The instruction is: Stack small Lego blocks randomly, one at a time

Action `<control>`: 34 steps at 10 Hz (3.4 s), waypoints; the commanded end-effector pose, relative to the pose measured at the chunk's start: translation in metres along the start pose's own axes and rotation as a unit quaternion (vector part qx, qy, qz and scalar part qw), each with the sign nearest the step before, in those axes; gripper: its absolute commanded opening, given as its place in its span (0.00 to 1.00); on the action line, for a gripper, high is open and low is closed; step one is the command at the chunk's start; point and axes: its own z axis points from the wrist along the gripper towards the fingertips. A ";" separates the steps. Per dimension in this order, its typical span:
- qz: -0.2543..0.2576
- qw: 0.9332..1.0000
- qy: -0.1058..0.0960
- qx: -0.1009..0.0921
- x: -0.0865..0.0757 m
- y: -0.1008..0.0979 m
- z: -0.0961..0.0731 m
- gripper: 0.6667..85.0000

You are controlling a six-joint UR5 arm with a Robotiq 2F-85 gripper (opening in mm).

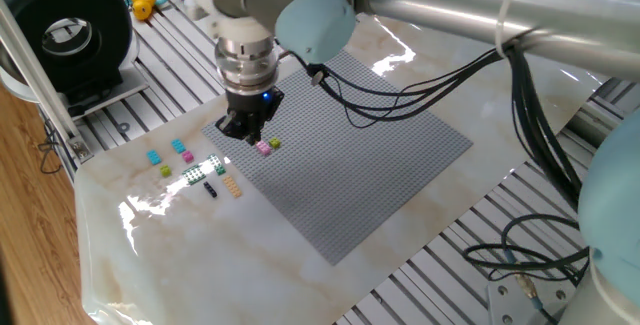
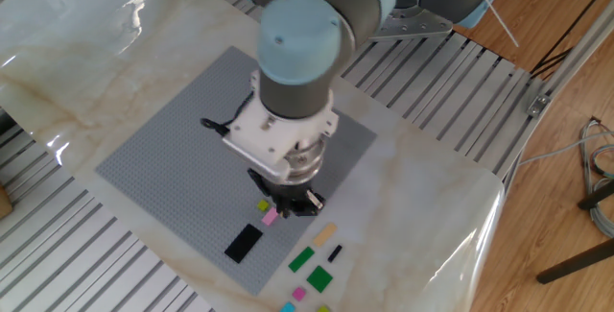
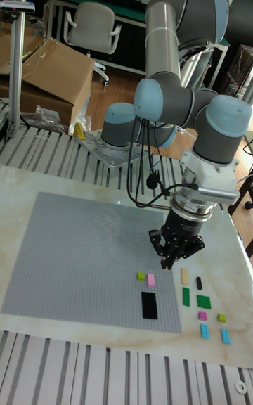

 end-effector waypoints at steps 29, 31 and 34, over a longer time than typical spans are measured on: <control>0.007 1.000 -0.009 -0.023 -0.007 -0.068 0.035 0.01; -0.002 1.000 -0.008 -0.023 -0.005 -0.068 0.035 0.01; -0.006 1.000 -0.009 -0.023 -0.005 -0.068 0.035 0.01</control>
